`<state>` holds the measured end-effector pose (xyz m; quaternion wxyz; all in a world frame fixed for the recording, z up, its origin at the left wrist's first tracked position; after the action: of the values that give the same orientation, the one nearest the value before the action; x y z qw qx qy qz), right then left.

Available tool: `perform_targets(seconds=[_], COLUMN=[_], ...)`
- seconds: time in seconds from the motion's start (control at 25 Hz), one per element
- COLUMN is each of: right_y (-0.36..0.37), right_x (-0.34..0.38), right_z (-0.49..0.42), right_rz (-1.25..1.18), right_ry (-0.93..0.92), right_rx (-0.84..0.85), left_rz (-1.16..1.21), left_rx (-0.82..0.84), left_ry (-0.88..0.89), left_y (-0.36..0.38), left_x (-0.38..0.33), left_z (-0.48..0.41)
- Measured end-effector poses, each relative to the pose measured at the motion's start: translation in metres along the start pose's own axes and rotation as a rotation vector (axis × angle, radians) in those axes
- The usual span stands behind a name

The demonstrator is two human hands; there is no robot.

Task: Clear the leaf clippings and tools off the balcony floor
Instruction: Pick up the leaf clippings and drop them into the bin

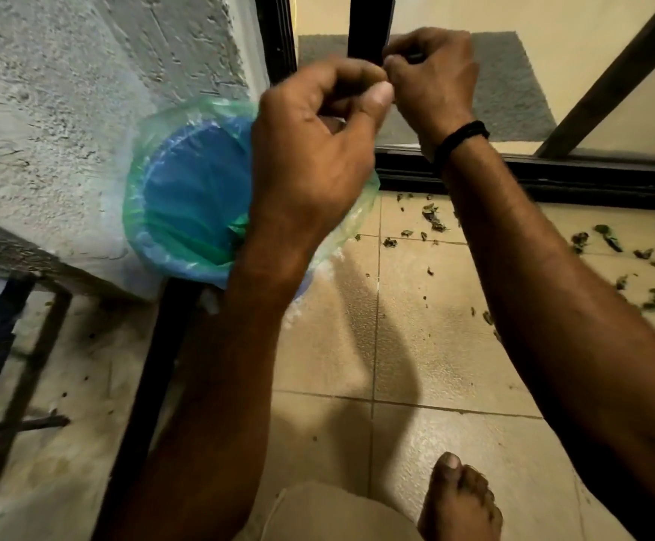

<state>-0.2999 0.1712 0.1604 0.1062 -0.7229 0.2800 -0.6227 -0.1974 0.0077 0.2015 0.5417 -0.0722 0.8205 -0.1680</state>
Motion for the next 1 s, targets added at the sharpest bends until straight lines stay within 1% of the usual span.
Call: perform_targets(seconds=[0.08,0.2,0.28,0.36,0.44,0.56,0.68,0.8,0.88,1.0], right_y=[-0.020,-0.028,-0.021,-0.010,0.000,0.010,0.021,0.030,0.036,0.047], right_x=[-0.047,-0.133,-0.181,-0.216,-0.239,-0.259,-0.267,-0.269,-0.269,-0.269], right_z=[-0.004,0.008,0.030,0.049,0.059,0.054,0.045,0.038,0.036,0.029], right_rz=[0.104,0.263,0.292,0.332,0.374,0.418,0.456,0.476,0.493,0.564], right_ry=[0.166,0.428,0.556,0.610,0.622,0.586,0.533,0.454,0.420,0.369], right_rx=[0.025,0.088,0.135,0.192,0.221,0.239,0.303,0.376,0.429,0.523], left_rz=[0.031,-0.059,-0.145,-0.239,-0.344,-0.495,-0.563,-0.673,-0.733,-0.713], left_rx=[0.204,0.497,0.599,0.583,0.486,0.380,0.359,0.421,0.441,0.401], left_ry=[-0.079,-0.250,-0.387,-0.524,-0.636,-0.722,-0.723,-0.698,-0.652,-0.548], left_y=[0.041,0.103,0.133,0.149,0.153,0.157,0.160,0.165,0.167,0.175], left_x=[0.001,0.034,0.078,0.129,0.175,0.221,0.246,0.275,0.287,0.279], left_z=[0.007,0.024,0.035,0.040,0.040,0.031,0.011,-0.004,-0.004,0.015])
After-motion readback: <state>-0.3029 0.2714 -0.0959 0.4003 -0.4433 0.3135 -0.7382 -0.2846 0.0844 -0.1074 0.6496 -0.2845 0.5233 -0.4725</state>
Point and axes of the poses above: each hand's wrist, its own z-axis away from the middle knuckle, its own y-axis out of the palm, x = y × z, the point moved 5 cm from there along -z, towards the middle knuckle, and after that the axes turned 11 degrees about x, right-handed, at the moved point
